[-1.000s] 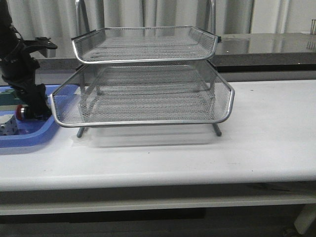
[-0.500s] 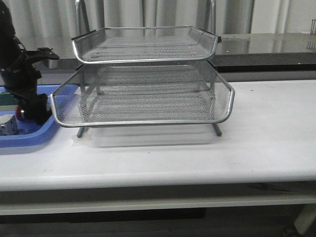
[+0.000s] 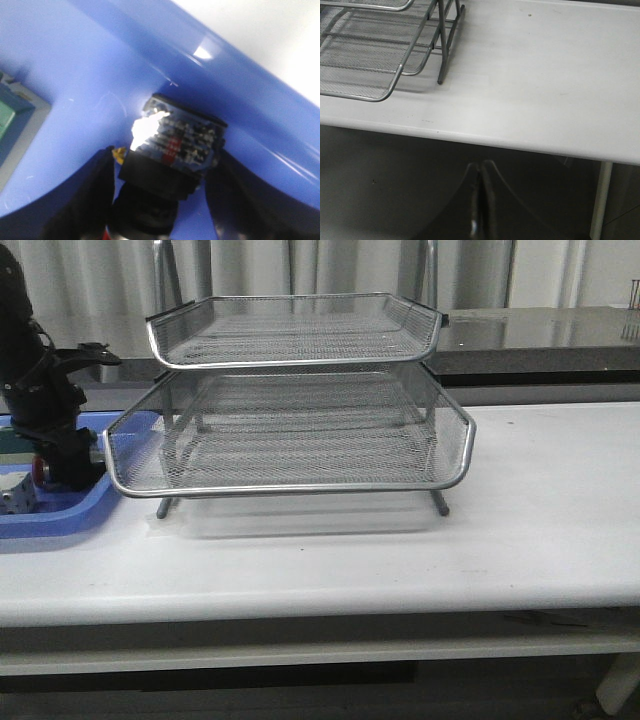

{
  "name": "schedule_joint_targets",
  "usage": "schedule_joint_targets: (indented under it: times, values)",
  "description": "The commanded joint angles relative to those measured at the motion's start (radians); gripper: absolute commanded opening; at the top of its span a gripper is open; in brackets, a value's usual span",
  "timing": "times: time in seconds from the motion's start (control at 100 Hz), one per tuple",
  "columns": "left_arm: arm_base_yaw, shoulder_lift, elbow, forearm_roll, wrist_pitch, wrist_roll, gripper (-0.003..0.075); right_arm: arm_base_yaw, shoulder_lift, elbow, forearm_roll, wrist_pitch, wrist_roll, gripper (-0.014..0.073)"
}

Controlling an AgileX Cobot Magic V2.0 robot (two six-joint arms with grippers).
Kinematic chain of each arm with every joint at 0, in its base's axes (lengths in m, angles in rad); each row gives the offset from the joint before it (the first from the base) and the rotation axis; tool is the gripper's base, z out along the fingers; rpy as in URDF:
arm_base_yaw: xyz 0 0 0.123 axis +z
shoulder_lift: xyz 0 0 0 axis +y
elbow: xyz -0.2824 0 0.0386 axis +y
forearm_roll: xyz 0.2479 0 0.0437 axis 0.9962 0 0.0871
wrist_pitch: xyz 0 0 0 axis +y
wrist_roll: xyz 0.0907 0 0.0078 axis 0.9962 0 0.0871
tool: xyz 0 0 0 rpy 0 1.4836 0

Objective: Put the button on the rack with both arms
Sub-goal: 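Lower the left gripper onto the red push-button in the blue tray and grasp it, then lift the red button with the left gripper and carry it over the pulled-out tray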

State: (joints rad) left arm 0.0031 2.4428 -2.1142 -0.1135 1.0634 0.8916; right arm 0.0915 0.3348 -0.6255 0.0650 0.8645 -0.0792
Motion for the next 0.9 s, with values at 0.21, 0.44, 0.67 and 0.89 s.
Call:
schedule_joint_targets:
  times: [0.21, 0.44, 0.67, 0.89]
  values:
    - [-0.007, -0.072, -0.059, -0.005, 0.086, -0.001, 0.0153, -0.002, 0.008, -0.023, -0.004, -0.066, 0.001, -0.0071]
    - [-0.007, -0.072, -0.26, -0.005, 0.207, -0.054, 0.0133, -0.002, 0.008, -0.023, -0.004, -0.066, 0.001, -0.0071]
    - [-0.003, -0.15, -0.378, 0.003, 0.207, -0.145, 0.0132, -0.002, 0.008, -0.023, -0.004, -0.066, 0.001, -0.0071]
    - [-0.002, -0.283, -0.378, 0.005, 0.207, -0.146, 0.0132, -0.002, 0.008, -0.023, -0.004, -0.066, 0.001, -0.0071]
